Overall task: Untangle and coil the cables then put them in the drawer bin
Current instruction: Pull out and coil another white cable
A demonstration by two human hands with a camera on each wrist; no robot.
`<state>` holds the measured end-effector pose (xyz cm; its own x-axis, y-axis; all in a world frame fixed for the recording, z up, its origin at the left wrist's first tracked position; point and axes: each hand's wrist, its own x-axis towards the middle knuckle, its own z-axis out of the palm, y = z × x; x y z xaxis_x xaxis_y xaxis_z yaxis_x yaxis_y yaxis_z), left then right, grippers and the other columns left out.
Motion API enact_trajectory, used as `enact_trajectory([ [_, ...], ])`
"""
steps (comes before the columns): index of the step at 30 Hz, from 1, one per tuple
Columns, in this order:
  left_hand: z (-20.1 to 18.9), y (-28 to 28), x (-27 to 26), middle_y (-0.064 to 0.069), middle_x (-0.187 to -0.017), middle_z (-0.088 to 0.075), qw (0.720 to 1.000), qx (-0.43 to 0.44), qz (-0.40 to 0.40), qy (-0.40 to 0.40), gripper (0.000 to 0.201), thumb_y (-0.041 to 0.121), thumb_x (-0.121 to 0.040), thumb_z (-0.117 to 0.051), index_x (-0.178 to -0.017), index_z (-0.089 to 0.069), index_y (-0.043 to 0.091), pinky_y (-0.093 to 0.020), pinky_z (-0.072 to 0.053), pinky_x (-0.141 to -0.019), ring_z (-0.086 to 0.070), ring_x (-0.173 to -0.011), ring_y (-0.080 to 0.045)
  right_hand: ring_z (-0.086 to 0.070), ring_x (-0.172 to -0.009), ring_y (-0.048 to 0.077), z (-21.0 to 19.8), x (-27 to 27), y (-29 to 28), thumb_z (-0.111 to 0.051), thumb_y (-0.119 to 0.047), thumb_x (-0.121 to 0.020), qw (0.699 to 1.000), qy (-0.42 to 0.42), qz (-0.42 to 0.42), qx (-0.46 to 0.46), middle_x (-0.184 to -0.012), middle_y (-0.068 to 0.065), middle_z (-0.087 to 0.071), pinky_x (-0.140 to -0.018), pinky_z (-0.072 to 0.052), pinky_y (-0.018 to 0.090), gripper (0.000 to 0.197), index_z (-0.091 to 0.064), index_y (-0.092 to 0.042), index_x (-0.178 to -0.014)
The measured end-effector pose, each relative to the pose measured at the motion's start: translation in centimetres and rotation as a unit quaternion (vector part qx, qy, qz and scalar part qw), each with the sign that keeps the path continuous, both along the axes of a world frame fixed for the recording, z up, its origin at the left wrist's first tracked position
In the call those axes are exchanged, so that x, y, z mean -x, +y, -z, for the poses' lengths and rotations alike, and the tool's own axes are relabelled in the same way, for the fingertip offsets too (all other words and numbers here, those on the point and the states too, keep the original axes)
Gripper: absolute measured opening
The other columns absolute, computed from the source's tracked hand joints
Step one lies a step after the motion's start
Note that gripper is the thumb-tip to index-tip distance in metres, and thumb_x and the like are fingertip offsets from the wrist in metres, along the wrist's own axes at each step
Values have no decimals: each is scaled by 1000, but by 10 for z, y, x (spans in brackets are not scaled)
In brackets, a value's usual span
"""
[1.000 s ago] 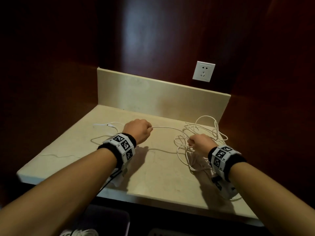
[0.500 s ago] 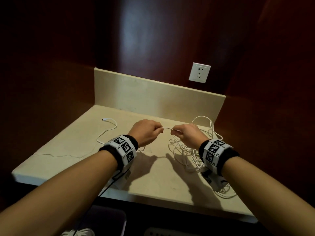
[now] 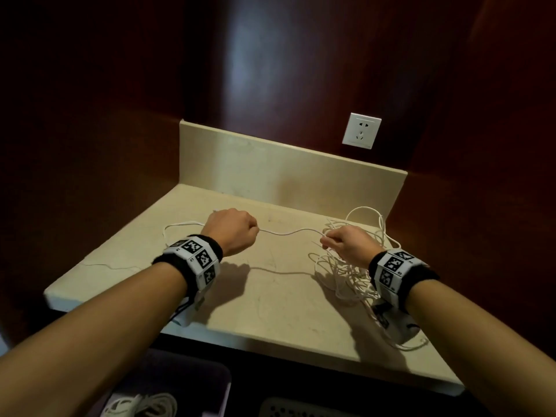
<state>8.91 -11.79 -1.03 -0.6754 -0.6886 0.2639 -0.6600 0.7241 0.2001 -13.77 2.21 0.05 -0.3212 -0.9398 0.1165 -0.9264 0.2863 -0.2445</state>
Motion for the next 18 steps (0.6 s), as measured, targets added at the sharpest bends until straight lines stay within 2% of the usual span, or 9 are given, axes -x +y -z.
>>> enact_trajectory([
  [3, 3, 10, 10, -2, -119, -68, 999, -27, 16, 21, 36, 25, -93, -43, -124, -61, 30, -34, -43, -86, -59, -110, -25, -48, -63, 7, -3, -13, -9, -50, -36, -100, 1000, 2, -4, 19, -68, -9, -57, -58, -33, 26, 31, -73, -15, -92],
  [6, 3, 19, 20, 0, -119, -68, 998, -38, 39, 41, 38, 34, -95, -45, -132, -52, 35, -34, -42, -86, -58, -112, -25, -45, -62, 7, -8, -21, -14, -51, -37, -99, 999, 10, -14, 27, -63, -14, -50, -60, -31, 28, 30, -73, -18, -93],
  [9, 3, 28, 29, 1, -108, -69, 994, -43, 59, 84, 33, 44, -96, -46, -127, -56, 36, -33, -41, -78, -59, -104, -24, -49, -72, 13, -9, -26, -16, -52, -40, -98, 999, 9, -23, 44, -67, -13, -54, -66, -33, 28, 30, -73, -20, -94],
  [11, 2, 32, 33, 3, -104, -70, 986, -61, 70, 137, 30, 45, -98, -46, -120, -63, 35, -32, -41, -78, -60, -102, -21, -50, -74, 13, -6, -29, -15, -52, -42, -97, 998, 18, -33, 44, -70, -13, -57, -68, -36, 29, 30, -74, -22, -94],
  [13, 2, 33, 34, 6, -107, -71, 980, -64, 73, 172, 27, 42, -98, -47, -113, -69, 34, -32, -43, -81, -60, -103, -20, -56, -78, 15, -1, -30, -14, -52, -45, -96, 998, 26, -42, 42, -80, -7, -67, -71, -44, 33, 29, -74, -26, -95],
  [15, 3, 31, 35, 6, -110, -71, 985, -40, 73, 151, 27, 39, -99, -47, -111, -70, 32, -33, -43, -81, -60, -105, -21, -60, -79, 19, 3, -29, -12, -53, -47, -95, 998, 23, -51, 36, -83, -2, -70, -73, -48, 36, 28, -73, -27, -97],
  [18, 6, 22, 29, 3, -109, -71, 992, -6, 57, 110, 28, 36, -100, -44, -110, -69, 29, -33, -41, -80, -61, -103, -24, -60, -78, 20, 5, -25, -6, -53, -43, -97, 997, 28, -73, 23, -82, 0, -69, -70, -46, 34, 29, -72, -23, -100],
])
